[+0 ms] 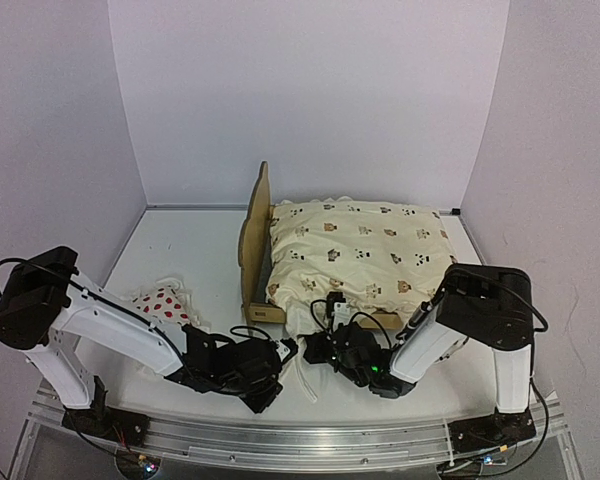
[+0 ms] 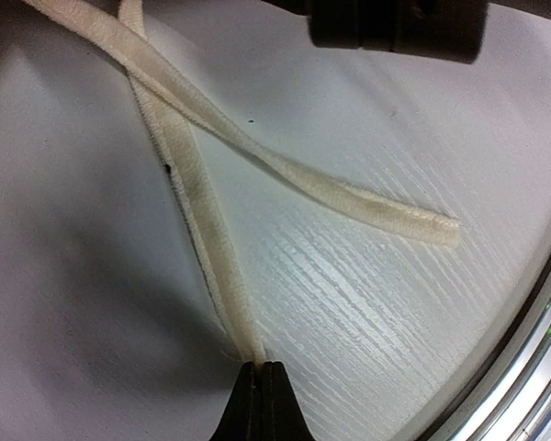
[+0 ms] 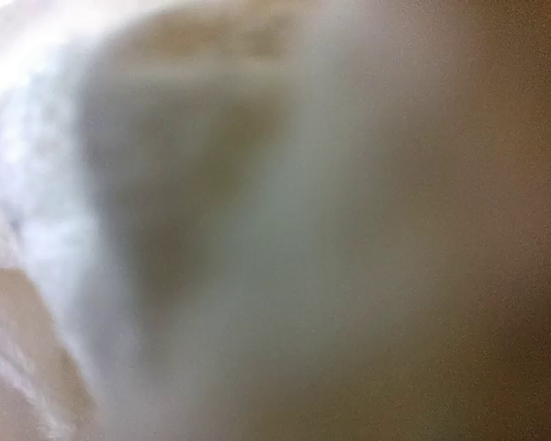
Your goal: Set up the pet bed
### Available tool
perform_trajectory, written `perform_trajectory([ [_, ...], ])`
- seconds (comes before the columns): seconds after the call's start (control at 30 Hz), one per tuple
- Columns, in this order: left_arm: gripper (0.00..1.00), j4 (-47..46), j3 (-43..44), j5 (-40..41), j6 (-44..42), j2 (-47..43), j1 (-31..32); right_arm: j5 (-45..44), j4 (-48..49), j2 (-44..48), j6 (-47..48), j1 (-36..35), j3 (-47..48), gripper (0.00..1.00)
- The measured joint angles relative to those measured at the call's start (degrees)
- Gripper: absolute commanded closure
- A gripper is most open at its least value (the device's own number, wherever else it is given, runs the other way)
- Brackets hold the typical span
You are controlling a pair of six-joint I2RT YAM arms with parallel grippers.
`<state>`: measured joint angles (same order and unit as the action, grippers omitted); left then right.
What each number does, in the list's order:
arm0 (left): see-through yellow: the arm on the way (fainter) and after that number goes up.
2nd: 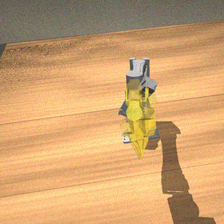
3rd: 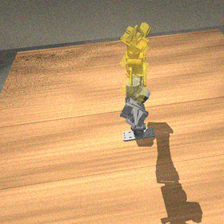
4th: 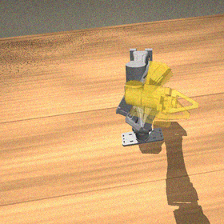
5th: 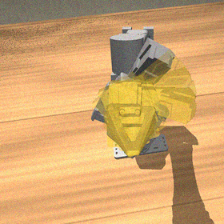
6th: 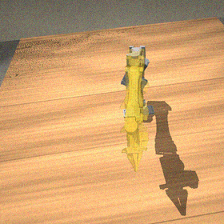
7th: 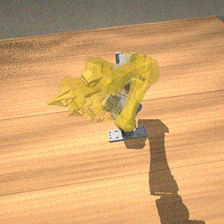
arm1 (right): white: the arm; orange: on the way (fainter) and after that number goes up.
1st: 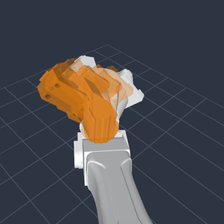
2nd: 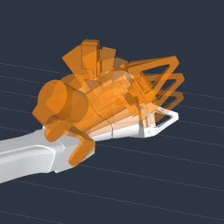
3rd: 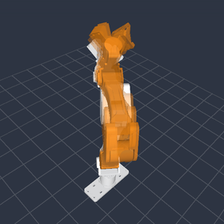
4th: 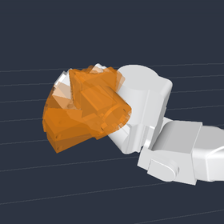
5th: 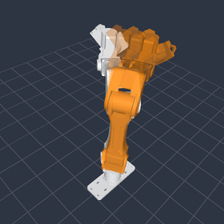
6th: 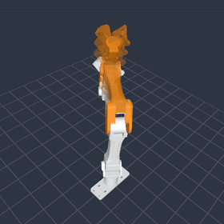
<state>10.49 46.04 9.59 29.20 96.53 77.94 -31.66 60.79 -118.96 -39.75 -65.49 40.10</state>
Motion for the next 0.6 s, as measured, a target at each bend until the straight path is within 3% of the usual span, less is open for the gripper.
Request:
perform_trajectory([
  [0.6,1.00,0.6,0.2,3.0,-0.5,-4.0,-6.3,5.8,1.3,1.3,3.1,0.0,-3.5,1.00],
])
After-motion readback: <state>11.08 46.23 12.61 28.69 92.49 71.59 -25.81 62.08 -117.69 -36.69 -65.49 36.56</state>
